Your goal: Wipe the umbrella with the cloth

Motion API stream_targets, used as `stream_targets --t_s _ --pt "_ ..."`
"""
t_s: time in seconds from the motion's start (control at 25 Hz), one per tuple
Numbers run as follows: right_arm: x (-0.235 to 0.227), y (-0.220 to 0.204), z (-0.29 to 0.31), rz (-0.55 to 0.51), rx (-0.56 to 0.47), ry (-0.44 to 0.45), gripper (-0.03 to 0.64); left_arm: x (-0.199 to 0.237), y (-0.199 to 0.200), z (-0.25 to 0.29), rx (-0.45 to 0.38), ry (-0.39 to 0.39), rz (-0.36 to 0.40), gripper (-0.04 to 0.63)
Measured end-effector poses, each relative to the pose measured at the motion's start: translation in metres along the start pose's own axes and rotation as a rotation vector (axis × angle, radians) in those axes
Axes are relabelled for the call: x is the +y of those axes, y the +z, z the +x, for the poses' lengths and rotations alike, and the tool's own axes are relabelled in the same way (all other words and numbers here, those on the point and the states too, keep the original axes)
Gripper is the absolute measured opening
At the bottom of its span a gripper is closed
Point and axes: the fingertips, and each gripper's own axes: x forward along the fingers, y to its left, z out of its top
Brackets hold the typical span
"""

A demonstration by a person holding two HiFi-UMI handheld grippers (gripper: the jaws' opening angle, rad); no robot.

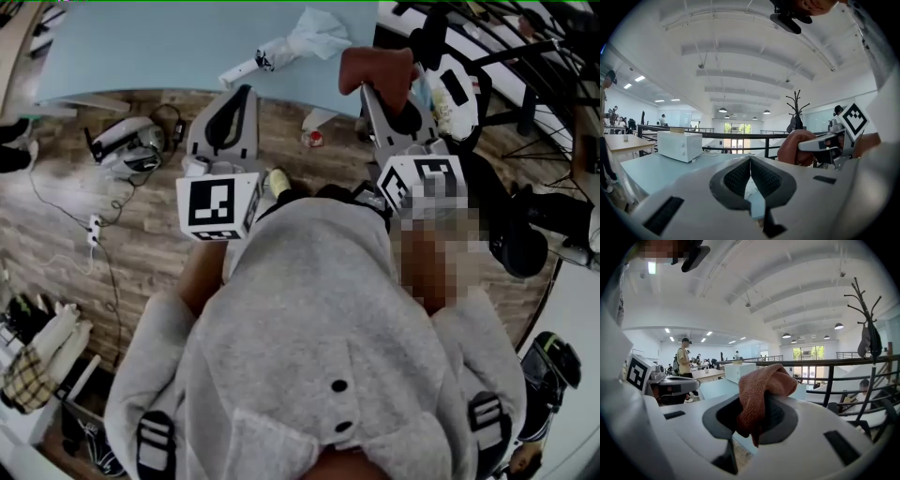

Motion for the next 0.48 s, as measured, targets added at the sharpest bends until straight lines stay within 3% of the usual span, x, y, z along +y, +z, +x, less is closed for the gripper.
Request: stream_targets --t_s 0.28,0.48 --pt "-0.002 0.004 0.018 0.059 0.025 0.094 0.076 0.007 0.003 0.012 0.009 0.018 0.004 0.017" --pt "-0.024 0.014 0.023 0.066 -0.009 0.096 0.077 -0.001 0.01 0.025 0.007 0.045 0.021 0.017"
